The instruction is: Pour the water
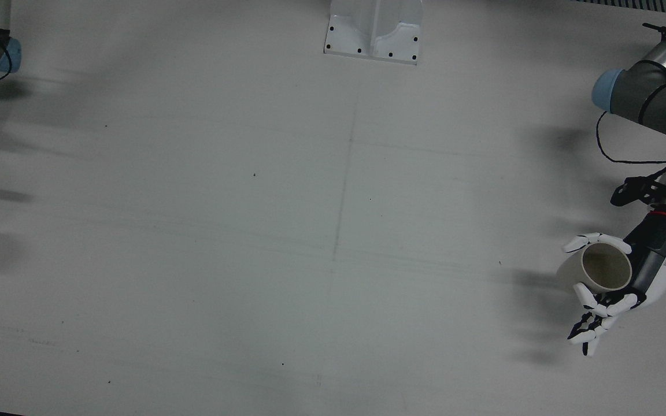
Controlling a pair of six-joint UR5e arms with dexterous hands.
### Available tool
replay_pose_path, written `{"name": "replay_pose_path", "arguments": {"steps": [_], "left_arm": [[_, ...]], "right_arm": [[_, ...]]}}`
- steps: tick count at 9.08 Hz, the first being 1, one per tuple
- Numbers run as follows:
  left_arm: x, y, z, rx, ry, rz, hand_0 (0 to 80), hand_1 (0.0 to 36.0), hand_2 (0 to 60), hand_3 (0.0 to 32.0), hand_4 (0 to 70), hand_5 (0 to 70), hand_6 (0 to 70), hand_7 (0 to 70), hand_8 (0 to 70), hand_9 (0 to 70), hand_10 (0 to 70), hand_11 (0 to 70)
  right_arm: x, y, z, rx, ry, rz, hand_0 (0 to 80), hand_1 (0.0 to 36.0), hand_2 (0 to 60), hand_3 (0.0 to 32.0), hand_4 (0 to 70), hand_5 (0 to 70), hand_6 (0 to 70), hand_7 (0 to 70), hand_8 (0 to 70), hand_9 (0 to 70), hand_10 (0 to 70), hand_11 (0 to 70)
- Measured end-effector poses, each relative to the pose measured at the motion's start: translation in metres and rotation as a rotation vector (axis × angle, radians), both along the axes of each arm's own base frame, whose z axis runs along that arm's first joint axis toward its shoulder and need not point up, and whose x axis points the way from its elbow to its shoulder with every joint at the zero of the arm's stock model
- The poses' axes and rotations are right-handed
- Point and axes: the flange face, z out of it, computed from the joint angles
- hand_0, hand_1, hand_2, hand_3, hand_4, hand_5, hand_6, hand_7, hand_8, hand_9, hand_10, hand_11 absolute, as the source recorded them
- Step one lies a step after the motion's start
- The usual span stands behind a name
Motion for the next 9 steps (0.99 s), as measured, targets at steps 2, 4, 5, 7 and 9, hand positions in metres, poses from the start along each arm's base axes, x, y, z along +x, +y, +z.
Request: {"name": "replay_pose_path", "arguments": {"steps": [2,4,5,7,9], "left_arm": [[0.0,0.0,0.0,-0.001,0.0,-0.001,58.7,36.0,60.0,0.0,34.7,70.0,7.2,18.3,0.4,2.2,3.4,7.8],[0.0,0.0,0.001,-0.002,0.0,-0.002,57.8,36.0,60.0,0.0,34.4,70.0,7.2,18.5,0.4,2.3,3.4,7.7],[0.0,0.0,0.002,-0.002,-0.001,-0.002,57.3,36.0,60.0,0.0,34.2,70.0,7.1,18.1,0.4,2.2,3.6,7.9],[-0.002,0.0,0.005,-0.001,0.0,-0.003,57.0,36.0,60.0,0.0,33.8,70.0,7.2,18.1,0.4,2.2,3.7,8.1],[-0.003,0.001,0.008,0.0,0.001,-0.003,56.8,36.0,60.0,0.0,33.5,70.0,7.2,18.1,0.4,2.2,3.7,8.1]], "right_arm": [[-0.01,-0.011,-0.008,0.012,-0.005,0.011,48.0,14.2,8.4,0.0,6.0,30.0,2.1,5.2,0.6,0.0,1.8,4.2],[-0.017,-0.021,-0.015,0.021,-0.006,0.015,48.0,14.5,10.6,0.0,6.7,34.5,2.7,7.0,0.7,0.0,1.8,4.0],[-0.021,-0.025,-0.018,0.024,-0.006,0.023,48.2,14.6,10.4,0.0,6.4,34.3,2.6,6.9,0.6,0.0,1.7,3.9],[-0.033,-0.03,-0.022,0.03,-0.005,0.037,48.2,15.1,11.6,0.0,7.1,38.4,3.0,7.7,0.5,0.1,1.6,3.8],[-0.059,-0.036,-0.028,0.039,-0.005,0.043,50.3,18.5,19.6,0.0,12.3,70.0,7.8,16.3,1.8,2.7,5.2,9.2]]}}
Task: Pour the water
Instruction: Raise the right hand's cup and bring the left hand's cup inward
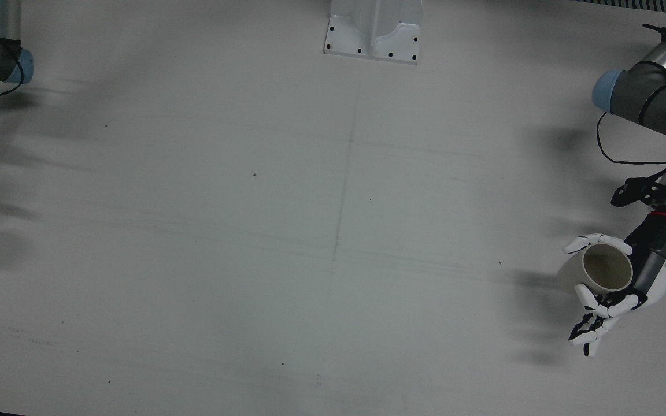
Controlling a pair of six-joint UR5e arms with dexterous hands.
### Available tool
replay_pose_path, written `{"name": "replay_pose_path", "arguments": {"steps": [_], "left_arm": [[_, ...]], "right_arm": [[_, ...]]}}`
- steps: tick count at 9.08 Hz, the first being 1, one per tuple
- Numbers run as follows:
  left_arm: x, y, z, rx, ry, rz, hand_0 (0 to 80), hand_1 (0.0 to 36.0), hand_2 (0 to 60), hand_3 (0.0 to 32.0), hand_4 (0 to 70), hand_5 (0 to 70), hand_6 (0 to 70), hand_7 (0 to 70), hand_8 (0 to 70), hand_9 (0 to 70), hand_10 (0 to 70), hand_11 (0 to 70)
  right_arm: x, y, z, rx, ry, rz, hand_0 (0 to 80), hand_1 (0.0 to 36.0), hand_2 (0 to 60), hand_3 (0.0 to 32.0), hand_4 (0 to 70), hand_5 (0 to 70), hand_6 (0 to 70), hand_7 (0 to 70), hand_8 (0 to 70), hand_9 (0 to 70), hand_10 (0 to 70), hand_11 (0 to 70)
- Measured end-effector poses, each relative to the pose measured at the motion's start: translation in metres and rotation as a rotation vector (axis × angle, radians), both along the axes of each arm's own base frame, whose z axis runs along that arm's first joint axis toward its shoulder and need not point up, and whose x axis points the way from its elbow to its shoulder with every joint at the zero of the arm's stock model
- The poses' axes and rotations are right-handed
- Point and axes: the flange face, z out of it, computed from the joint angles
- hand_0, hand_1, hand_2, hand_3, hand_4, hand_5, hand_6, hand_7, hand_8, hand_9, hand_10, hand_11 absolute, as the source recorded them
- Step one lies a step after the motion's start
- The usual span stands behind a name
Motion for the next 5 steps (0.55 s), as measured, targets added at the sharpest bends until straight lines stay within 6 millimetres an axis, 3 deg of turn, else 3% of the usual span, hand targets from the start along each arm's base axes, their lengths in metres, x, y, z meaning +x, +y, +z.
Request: {"name": "replay_pose_path", "arguments": {"steps": [1,2,3,4,5], "left_arm": [[0.0,0.0,0.001,0.001,0.001,0.0,56.3,36.0,60.0,0.0,33.4,70.0,7.1,18.1,0.4,2.2,3.9,8.2],[-0.001,0.0,0.001,0.004,0.004,-0.001,57.1,36.0,60.0,0.0,33.4,70.0,7.1,18.1,0.4,2.2,3.9,8.3],[-0.001,0.0,0.0,0.006,0.007,-0.002,57.5,36.0,60.0,0.0,33.6,70.0,7.1,18.1,0.4,2.2,3.7,8.1],[-0.001,0.0,-0.001,0.007,0.009,-0.002,57.7,36.0,60.0,0.0,33.4,70.0,7.2,18.0,0.4,2.2,3.8,8.1],[-0.001,0.0,-0.001,0.008,0.012,-0.002,58.5,36.0,60.0,0.0,33.5,70.0,7.3,18.3,0.4,2.2,3.8,8.3]], "right_arm": [[-0.015,-0.002,-0.004,0.005,-0.001,0.0,52.3,21.1,23.5,0.0,15.4,70.0,10.5,20.8,3.1,4.9,6.2,10.8],[-0.026,-0.004,-0.009,0.009,-0.003,0.0,58.2,27.0,33.6,0.0,19.8,70.0,20.5,36.3,12.2,17.5,11.6,19.0],[-0.034,-0.007,-0.017,0.022,-0.01,0.001,61.6,30.5,42.0,0.0,24.0,70.0,28.3,47.3,20.4,29.0,16.9,26.9],[-0.038,-0.01,-0.026,0.031,-0.016,0.002,77.5,36.0,60.0,0.0,27.3,70.0,39.8,60.8,32.0,44.1,29.0,44.5],[-0.041,-0.014,-0.04,0.034,-0.017,0.003,80.0,36.0,60.0,0.0,24.5,70.0,39.7,59.0,32.9,45.2,30.4,46.7]]}}
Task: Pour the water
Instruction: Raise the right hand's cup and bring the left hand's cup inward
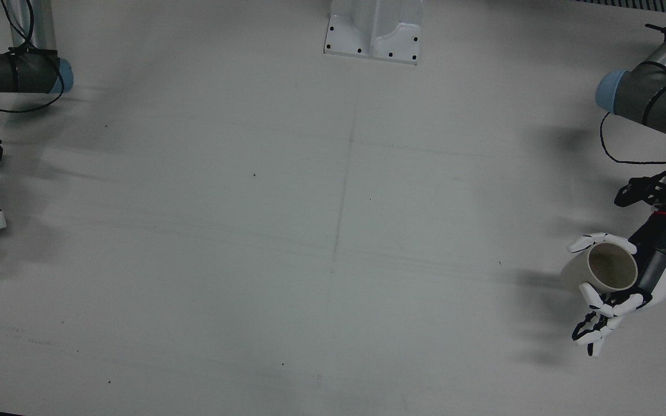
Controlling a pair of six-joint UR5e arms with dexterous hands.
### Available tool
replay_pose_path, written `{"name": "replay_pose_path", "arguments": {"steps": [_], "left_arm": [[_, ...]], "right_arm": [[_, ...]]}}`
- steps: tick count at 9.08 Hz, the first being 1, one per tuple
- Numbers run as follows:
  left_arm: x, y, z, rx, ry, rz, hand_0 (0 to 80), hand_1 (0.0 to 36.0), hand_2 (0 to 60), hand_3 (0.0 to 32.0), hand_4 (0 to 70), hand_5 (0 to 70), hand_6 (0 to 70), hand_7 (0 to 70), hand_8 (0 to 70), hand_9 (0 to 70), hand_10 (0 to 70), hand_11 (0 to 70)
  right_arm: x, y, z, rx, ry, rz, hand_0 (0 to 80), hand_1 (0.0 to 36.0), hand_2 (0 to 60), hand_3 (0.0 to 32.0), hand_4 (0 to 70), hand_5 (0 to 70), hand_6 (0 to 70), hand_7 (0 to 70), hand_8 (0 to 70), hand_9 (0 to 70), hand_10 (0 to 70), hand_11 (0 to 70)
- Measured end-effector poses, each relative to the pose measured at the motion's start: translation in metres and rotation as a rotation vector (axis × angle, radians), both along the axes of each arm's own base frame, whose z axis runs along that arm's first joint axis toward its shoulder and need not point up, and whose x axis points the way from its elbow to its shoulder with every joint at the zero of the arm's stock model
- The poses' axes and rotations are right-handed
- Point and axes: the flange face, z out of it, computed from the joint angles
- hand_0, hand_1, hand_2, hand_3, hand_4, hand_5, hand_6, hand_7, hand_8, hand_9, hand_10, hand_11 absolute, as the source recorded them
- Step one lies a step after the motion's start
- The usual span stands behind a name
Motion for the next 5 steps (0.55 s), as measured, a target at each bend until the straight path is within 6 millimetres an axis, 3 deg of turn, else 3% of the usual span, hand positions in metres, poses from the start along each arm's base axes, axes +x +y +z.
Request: {"name": "replay_pose_path", "arguments": {"steps": [2,3,4,5], "left_arm": [[0.0,0.0,-0.004,0.004,0.008,0.002,61.0,36.0,60.0,0.0,34.3,70.0,7.6,18.8,0.5,2.3,3.8,8.5],[0.0,0.0,-0.009,0.011,0.015,0.003,61.6,36.0,60.0,0.0,34.5,70.0,7.9,19.0,0.5,2.4,3.6,8.2],[0.002,0.0,-0.02,0.017,0.02,0.005,73.4,36.0,60.0,0.0,34.5,70.0,8.3,19.7,0.6,2.5,3.9,9.0],[0.006,-0.002,-0.036,0.025,0.024,0.007,77.3,36.0,60.0,0.0,34.0,70.0,8.0,19.4,0.6,2.4,3.8,9.1]], "right_arm": [[0.004,-0.001,-0.038,-0.002,0.009,0.007,80.0,36.0,60.0,0.0,24.3,70.0,38.6,55.1,31.9,44.0,27.4,42.8],[0.012,-0.004,-0.068,0.006,0.009,0.019,80.0,36.0,60.0,0.0,24.6,70.0,38.0,53.5,31.3,43.1,26.0,41.0],[0.021,-0.008,-0.104,0.02,0.003,0.034,80.0,36.0,60.0,0.0,25.1,70.0,38.3,52.5,30.5,41.8,25.1,39.7],[0.031,-0.012,-0.143,0.033,-0.003,0.052,80.0,36.0,60.0,0.0,25.1,70.0,38.3,51.6,29.9,40.9,24.8,39.5]]}}
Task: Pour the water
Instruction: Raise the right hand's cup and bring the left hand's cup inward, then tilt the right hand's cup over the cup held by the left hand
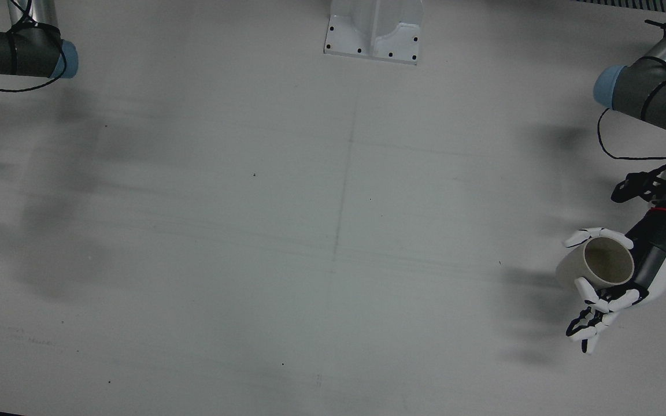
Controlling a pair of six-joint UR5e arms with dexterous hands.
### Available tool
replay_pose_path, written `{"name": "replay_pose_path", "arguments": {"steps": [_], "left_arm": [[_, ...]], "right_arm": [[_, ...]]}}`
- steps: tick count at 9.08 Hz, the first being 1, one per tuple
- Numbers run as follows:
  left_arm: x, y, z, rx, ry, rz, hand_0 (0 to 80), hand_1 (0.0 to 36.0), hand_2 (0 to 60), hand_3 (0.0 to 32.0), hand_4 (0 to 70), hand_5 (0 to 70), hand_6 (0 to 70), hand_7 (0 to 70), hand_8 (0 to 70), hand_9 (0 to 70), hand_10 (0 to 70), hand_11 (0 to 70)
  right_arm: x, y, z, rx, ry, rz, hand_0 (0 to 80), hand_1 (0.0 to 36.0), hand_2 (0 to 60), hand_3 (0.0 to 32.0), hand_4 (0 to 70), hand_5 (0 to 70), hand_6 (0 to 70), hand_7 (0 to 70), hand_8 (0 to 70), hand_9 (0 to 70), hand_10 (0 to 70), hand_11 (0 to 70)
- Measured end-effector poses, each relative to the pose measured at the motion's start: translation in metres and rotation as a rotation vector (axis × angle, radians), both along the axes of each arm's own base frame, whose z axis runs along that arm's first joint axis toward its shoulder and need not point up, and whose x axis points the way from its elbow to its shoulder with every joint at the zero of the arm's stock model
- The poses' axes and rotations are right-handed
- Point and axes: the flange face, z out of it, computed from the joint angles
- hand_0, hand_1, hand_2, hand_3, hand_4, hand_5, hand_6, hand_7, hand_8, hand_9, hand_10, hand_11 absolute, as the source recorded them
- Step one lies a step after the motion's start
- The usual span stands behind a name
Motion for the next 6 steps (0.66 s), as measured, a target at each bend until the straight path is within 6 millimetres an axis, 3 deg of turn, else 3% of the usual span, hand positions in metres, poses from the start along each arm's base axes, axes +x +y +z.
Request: {"name": "replay_pose_path", "arguments": {"steps": [1,2,3,4,6], "left_arm": [[0.005,-0.004,-0.022,0.008,0.006,0.002,79.1,36.0,60.0,0.0,33.8,70.0,8.2,19.6,0.6,2.5,3.5,8.8],[0.016,-0.007,-0.048,0.019,0.013,0.018,77.7,36.0,60.0,0.0,33.5,70.0,8.3,19.5,0.6,2.5,3.3,8.4],[0.035,-0.008,-0.073,0.027,0.015,0.05,70.8,36.0,60.0,0.0,33.0,70.0,8.1,18.8,0.6,2.3,3.2,8.0],[0.061,-0.005,-0.097,0.033,0.015,0.093,67.0,36.0,60.0,0.0,33.1,70.0,8.3,18.7,0.6,2.3,3.3,8.1],[0.124,0.011,-0.13,0.045,0.026,0.188,64.2,36.0,60.0,0.0,33.6,70.0,8.7,18.7,0.7,2.3,3.4,8.1]], "right_arm": [[0.015,-0.001,-0.042,0.006,-0.003,0.024,80.0,36.0,60.0,0.0,25.9,70.0,39.7,52.4,30.1,40.9,25.6,40.5],[0.03,0.001,-0.094,0.011,-0.006,0.047,80.0,36.0,60.0,0.0,27.2,70.0,44.3,57.9,32.0,42.8,29.7,45.7],[0.044,-0.001,-0.142,0.021,-0.013,0.071,80.0,36.0,60.0,0.0,30.0,70.0,48.3,63.6,34.6,45.7,33.0,50.0],[0.061,-0.008,-0.19,0.041,-0.021,0.097,80.0,36.0,60.0,0.0,32.0,70.0,50.7,66.8,36.5,47.7,34.9,52.9],[0.081,-0.02,-0.278,0.112,-0.003,0.128,80.0,36.0,60.0,0.0,32.4,70.0,51.6,67.7,36.7,47.3,33.9,52.2]]}}
